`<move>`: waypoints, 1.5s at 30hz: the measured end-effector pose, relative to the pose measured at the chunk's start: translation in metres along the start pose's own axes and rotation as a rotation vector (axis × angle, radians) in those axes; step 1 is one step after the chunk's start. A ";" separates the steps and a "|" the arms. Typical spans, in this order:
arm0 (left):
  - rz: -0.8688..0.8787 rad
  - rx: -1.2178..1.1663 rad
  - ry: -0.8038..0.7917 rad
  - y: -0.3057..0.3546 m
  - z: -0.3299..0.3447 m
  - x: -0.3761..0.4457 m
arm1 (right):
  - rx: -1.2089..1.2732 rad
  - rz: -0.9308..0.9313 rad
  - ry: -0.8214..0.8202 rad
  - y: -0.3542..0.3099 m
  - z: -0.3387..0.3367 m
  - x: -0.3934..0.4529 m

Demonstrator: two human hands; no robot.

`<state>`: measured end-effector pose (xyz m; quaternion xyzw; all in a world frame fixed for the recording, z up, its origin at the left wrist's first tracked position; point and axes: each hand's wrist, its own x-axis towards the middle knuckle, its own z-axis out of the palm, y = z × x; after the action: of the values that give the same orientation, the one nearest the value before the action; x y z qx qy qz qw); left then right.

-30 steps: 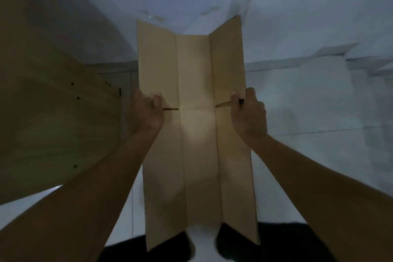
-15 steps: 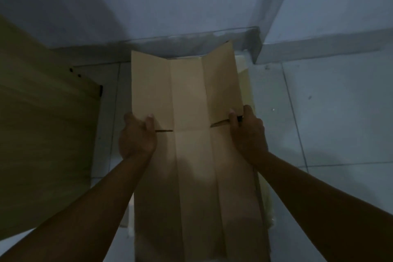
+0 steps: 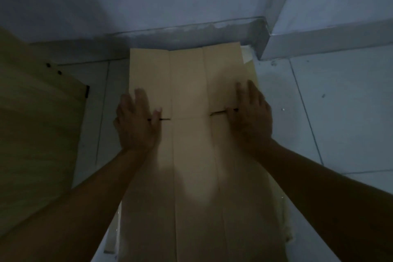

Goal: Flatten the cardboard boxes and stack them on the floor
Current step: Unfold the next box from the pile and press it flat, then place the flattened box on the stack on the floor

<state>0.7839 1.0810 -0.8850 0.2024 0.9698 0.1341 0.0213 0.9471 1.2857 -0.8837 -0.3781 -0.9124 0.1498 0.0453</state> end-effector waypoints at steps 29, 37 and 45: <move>0.386 0.084 0.089 0.204 -0.629 -0.058 | 0.108 -0.361 0.032 -0.201 -0.609 -0.073; 0.324 0.132 0.293 0.202 -0.849 -0.063 | 0.118 -0.456 0.115 -0.328 -0.780 -0.092; 0.296 0.161 0.407 0.091 -0.972 -0.091 | 0.148 -0.443 0.129 -0.444 -0.832 -0.155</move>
<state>0.8100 0.8805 0.0743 0.3120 0.9215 0.0962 -0.2101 0.9200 1.0780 0.0495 -0.1730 -0.9549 0.1783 0.1628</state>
